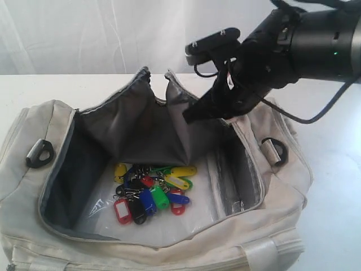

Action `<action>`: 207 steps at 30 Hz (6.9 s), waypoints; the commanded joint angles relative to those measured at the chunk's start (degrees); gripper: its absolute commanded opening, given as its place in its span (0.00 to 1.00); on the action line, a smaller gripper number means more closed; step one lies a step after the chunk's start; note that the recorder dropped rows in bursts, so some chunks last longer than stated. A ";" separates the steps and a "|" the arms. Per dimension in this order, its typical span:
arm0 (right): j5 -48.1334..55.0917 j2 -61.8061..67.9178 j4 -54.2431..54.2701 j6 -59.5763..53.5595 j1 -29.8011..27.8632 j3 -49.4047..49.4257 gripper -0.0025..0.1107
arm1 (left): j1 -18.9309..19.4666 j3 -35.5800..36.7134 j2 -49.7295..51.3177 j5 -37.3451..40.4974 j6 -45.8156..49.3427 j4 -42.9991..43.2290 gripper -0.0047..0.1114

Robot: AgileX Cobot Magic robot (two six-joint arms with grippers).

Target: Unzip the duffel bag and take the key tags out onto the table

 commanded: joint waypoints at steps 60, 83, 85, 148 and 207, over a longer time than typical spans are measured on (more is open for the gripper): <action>3.50 12.58 25.05 -45.44 16.39 -3.51 0.55 | -0.34 0.39 -0.37 -0.10 -1.16 0.25 0.04; 6.05 17.51 10.67 -27.66 16.29 -3.51 0.36 | -0.34 0.39 -0.37 0.01 -1.16 0.25 0.04; 7.21 17.79 13.75 -31.39 16.40 -3.51 0.33 | -0.34 0.39 -0.37 0.01 -1.16 0.25 0.04; 3.74 16.63 25.18 -38.88 16.30 -9.45 0.48 | -0.34 0.39 -0.37 0.01 -1.16 0.25 0.04; 11.25 -2.96 21.05 -35.54 16.30 -13.35 0.02 | -0.34 0.39 -0.37 0.12 -1.02 0.25 0.04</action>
